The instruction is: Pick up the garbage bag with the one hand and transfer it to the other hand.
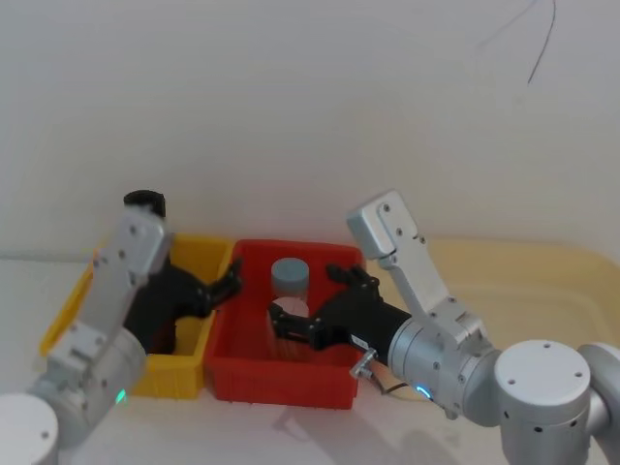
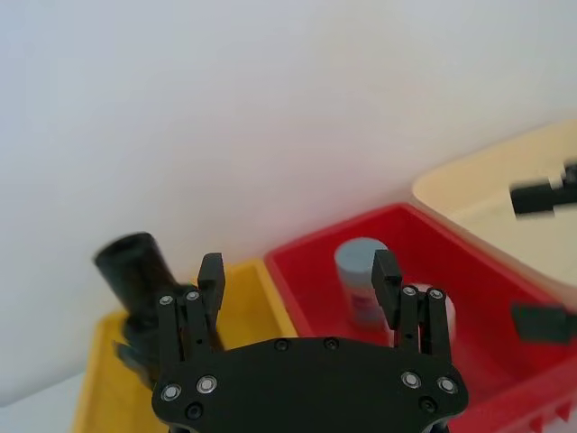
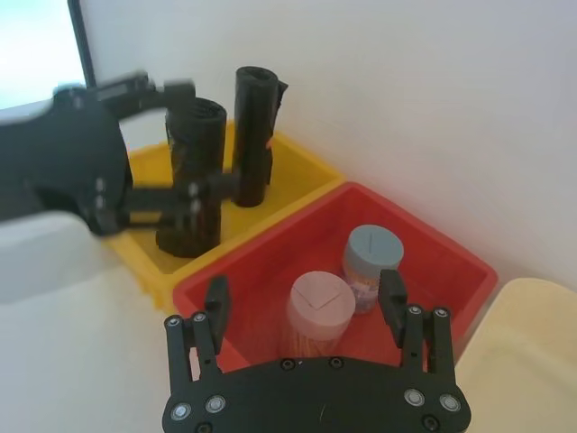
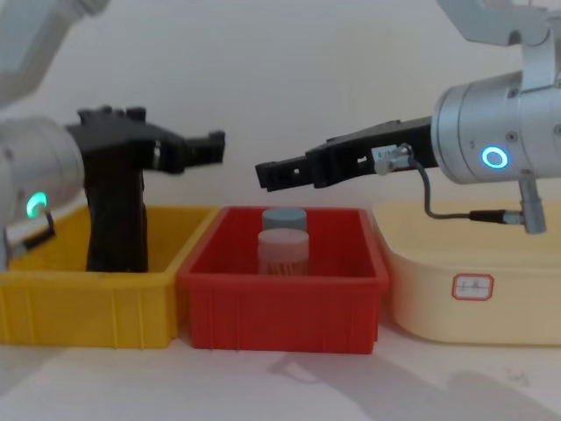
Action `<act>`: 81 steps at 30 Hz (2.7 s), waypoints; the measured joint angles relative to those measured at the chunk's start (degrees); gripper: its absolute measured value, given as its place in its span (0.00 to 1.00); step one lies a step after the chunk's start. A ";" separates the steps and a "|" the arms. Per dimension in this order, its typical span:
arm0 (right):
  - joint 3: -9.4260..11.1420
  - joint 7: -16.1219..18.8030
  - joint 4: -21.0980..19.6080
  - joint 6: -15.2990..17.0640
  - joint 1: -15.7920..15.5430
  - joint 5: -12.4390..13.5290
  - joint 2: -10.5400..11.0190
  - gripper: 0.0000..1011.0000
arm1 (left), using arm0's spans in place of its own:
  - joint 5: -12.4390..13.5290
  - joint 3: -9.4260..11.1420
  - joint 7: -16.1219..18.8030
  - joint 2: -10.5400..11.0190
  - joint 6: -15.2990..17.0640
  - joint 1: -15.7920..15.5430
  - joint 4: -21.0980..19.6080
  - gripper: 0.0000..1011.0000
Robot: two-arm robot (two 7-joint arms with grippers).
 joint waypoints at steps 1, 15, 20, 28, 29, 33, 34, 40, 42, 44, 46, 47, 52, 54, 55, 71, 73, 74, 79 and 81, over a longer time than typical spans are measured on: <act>0.02 0.14 0.07 -0.08 0.02 0.04 -0.04 0.99 | -0.25 -0.39 0.27 -0.04 1.43 -0.19 -0.80 0.99; 0.73 1.37 0.56 -1.17 -0.55 1.03 -0.37 0.99 | -5.21 -6.15 0.95 0.26 16.04 0.68 -10.69 0.99; 0.93 1.50 0.51 -1.51 -0.96 1.49 -0.37 0.99 | -7.50 -8.64 -0.99 1.36 18.13 2.56 -13.15 0.99; 1.38 1.28 0.60 -1.82 -1.27 2.31 -0.80 0.99 | -10.53 -13.24 -5.11 3.95 18.32 6.36 -15.03 0.99; 1.46 1.15 0.68 -1.85 -1.26 2.50 -0.95 0.99 | -10.71 -13.60 -5.44 4.20 18.24 6.66 -15.07 0.99; 1.68 0.76 1.01 -1.87 -1.20 2.92 -1.45 0.99 | -11.47 -15.33 -7.23 5.58 17.31 8.13 -15.16 0.99; 1.73 0.65 1.11 -1.87 -1.16 3.04 -1.58 0.99 | -11.69 -15.86 -7.99 6.11 16.74 8.59 -15.14 0.99; 1.89 -0.01 1.84 -1.85 -0.80 3.60 -2.42 0.99 | -11.97 -17.13 -10.96 8.35 13.93 9.56 -13.66 0.99; 1.90 -0.30 2.29 -1.78 -0.56 3.91 -2.86 0.99 | -11.97 -17.19 -11.73 8.81 13.35 9.55 -13.05 0.99; 1.90 -0.45 2.57 -1.71 -0.44 4.04 -3.09 0.99 | -11.93 -17.20 -12.59 9.32 12.48 9.44 -12.19 0.99; 1.90 -0.62 2.97 -1.58 -0.25 4.26 -3.38 0.99 | -11.79 -17.18 -13.71 9.92 11.31 9.22 -11.12 0.99; 1.90 -0.67 3.04 -1.53 -0.19 4.32 -3.44 0.99 | -11.75 -17.15 -13.91 10.10 11.10 9.13 -10.75 0.99; 1.87 -0.98 4.00 -1.16 0.10 4.73 -3.94 0.99 | -11.17 -16.67 -16.14 11.17 8.64 8.37 -7.68 0.99; 1.83 -1.08 4.45 -0.99 0.23 4.86 -4.12 0.99 | -10.92 -16.48 -16.91 11.43 7.62 8.04 -6.47 0.99; 1.82 -1.10 4.57 -0.94 0.27 4.90 -4.16 0.99 | -10.92 -16.48 -16.91 11.43 7.62 8.04 -6.47 0.99; 1.46 -1.24 7.64 0.14 1.63 5.23 -5.03 0.99 | -10.60 -15.55 -19.80 10.27 2.77 3.86 3.46 0.99; 1.45 -1.24 8.10 0.23 1.90 5.23 -5.11 0.99 | -10.71 -15.28 -20.14 10.01 2.53 3.12 4.52 0.99; 1.44 -1.24 8.35 0.27 2.06 5.22 -5.17 0.99 | -10.88 -15.03 -20.58 9.76 2.25 2.46 5.39 0.99; 1.41 -1.17 9.72 0.42 2.93 5.10 -5.49 0.99 | -11.67 -13.80 -22.42 8.74 1.55 -0.36 8.99 0.99; 1.40 -1.10 10.36 0.44 3.37 5.00 -5.67 0.99 | -11.96 -13.40 -23.05 8.46 1.41 -1.20 10.03 0.99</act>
